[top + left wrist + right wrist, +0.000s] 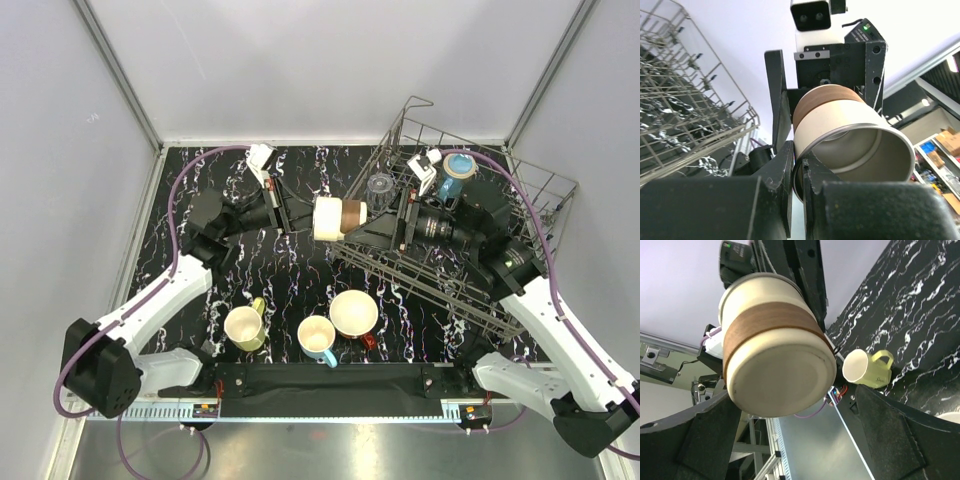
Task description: Load the cups into the dish rack
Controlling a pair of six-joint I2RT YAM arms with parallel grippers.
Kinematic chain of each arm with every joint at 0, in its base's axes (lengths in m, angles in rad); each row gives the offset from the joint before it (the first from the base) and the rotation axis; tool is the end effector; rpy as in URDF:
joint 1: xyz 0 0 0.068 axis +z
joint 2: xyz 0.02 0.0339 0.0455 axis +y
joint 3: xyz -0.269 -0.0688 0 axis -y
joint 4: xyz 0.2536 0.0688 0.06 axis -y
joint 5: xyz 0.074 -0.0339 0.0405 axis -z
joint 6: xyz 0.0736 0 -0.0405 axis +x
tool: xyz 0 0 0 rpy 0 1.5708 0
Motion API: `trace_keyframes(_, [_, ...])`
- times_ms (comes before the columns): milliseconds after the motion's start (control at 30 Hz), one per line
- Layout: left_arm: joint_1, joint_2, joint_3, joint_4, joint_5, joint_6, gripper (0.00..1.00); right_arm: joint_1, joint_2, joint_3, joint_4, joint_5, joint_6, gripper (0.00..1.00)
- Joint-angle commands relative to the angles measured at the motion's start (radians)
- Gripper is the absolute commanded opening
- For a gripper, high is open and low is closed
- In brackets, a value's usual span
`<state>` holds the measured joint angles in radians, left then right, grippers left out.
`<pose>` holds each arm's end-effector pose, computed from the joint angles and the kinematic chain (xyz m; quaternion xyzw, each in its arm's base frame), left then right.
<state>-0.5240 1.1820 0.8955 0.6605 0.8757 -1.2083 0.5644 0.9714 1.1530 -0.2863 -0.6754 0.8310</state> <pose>0.2237 -0.1945 0.3926 0.1588 0.5981 -0.7248 0.3028 0.1761 0.1660 0.4267 -0.1265 0.7244 0.5943 0.3256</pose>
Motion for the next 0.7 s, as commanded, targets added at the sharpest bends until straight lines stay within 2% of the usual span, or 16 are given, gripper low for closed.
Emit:
trace_keyframes(0, [-0.007, 0.011, -0.015, 0.211, 0.086, -0.079, 0.0, 0.002, -0.017, 0.002, 0.104, 0.025, -0.018, 0.99])
trace_keyframes(133, [-0.001, 0.025, -0.027, 0.28, 0.095, -0.126, 0.0, 0.002, -0.008, -0.006, 0.156, 0.02, -0.007, 1.0])
trace_keyframes(267, [0.007, 0.027, -0.04, 0.284, 0.097, -0.131, 0.0, 0.002, 0.009, -0.009, 0.225, 0.011, 0.023, 1.0])
trace_keyframes(500, [0.025, 0.047, -0.05, 0.274, 0.097, -0.131, 0.0, 0.015, 0.035, -0.019, 0.24, 0.013, 0.03, 0.98])
trace_keyframes(667, [0.027, 0.061, -0.055, 0.277, 0.098, -0.137, 0.0, 0.023, 0.036, -0.018, 0.266, 0.013, 0.04, 0.9])
